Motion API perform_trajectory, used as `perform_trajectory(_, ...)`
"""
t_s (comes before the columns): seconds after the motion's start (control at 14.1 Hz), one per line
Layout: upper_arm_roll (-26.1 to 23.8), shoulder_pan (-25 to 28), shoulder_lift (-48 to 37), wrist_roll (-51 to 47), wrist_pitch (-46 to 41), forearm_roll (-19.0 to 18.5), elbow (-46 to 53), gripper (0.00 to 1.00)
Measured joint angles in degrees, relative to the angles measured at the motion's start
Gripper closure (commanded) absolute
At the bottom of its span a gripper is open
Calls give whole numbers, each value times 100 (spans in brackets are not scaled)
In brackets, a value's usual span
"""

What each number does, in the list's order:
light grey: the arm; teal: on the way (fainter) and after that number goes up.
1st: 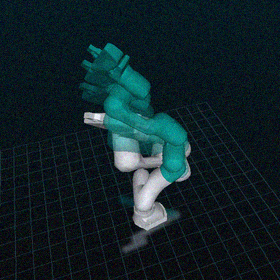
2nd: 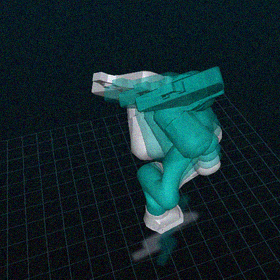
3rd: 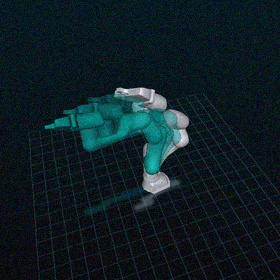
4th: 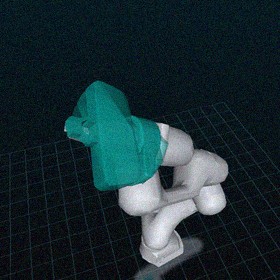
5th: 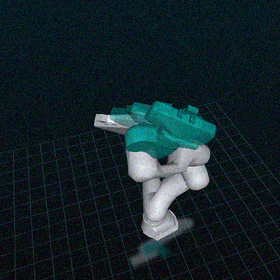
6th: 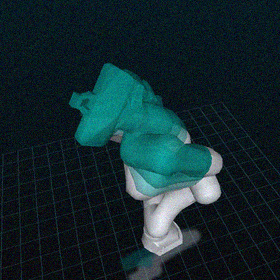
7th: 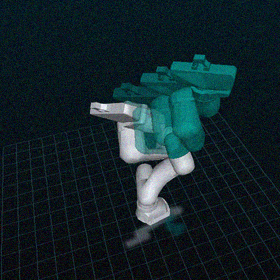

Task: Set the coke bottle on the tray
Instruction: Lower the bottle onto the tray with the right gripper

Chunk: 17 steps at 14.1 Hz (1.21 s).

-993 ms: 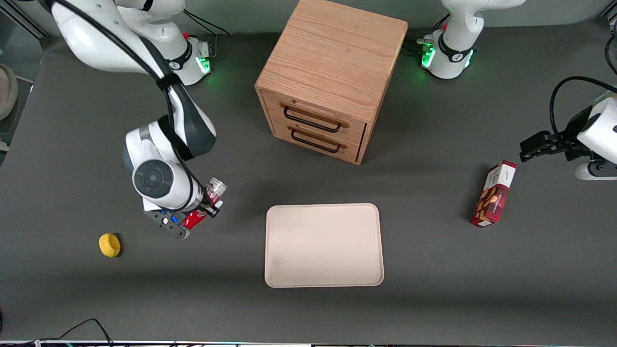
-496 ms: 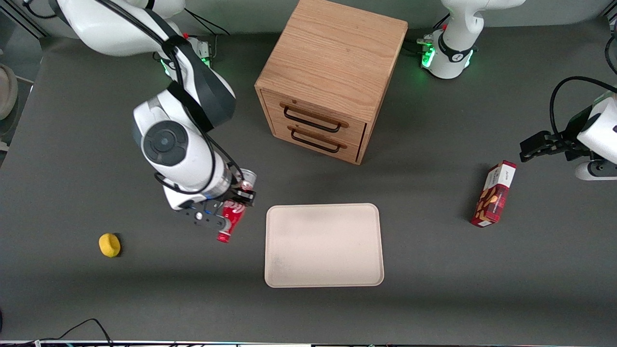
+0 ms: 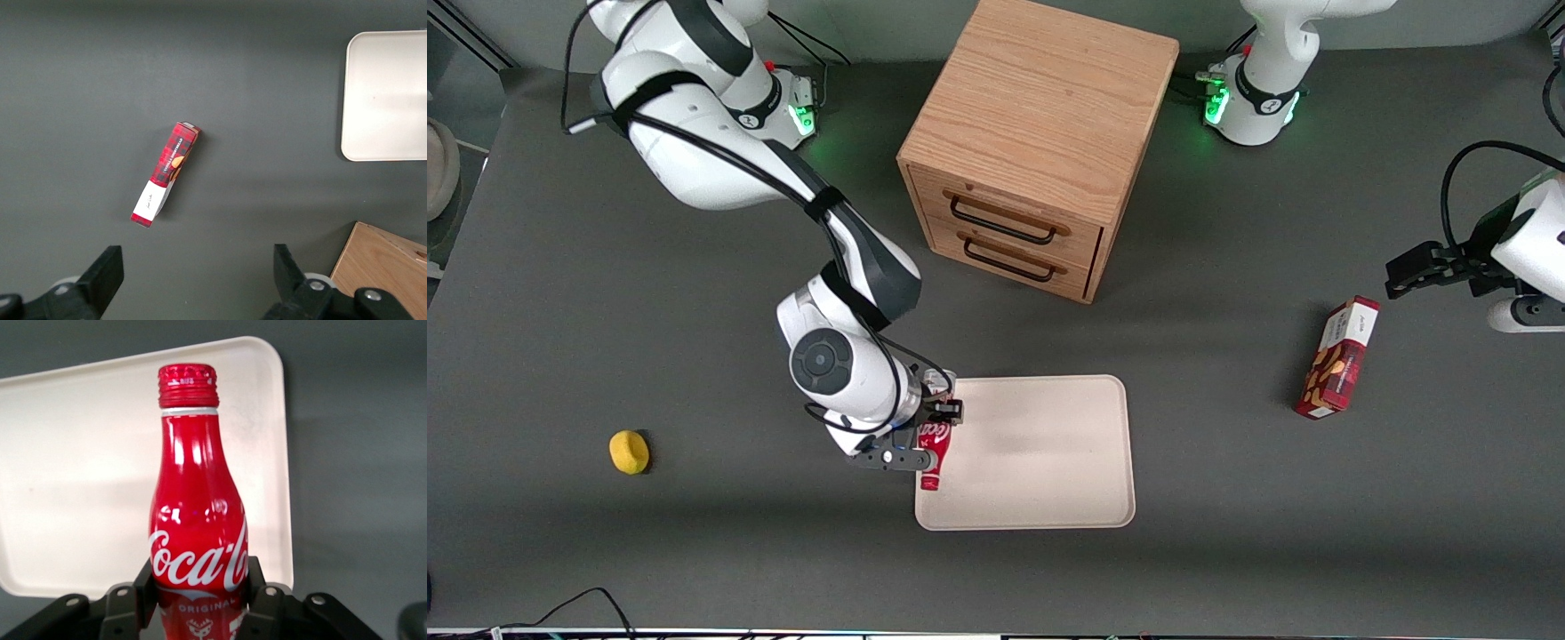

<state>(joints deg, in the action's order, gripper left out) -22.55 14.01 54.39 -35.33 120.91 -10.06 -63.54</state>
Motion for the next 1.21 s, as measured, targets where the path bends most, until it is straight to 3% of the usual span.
perform_trajectory(0.21, 120, 7, 291, 487, 410, -7, 49, 100)
perform_trajectory(0.64, 314, 74, 656, 580, 874, -11, 98, 100)
perform_trajectory(1.21, 338, 173, 760, 580, 955, -11, 156, 100)
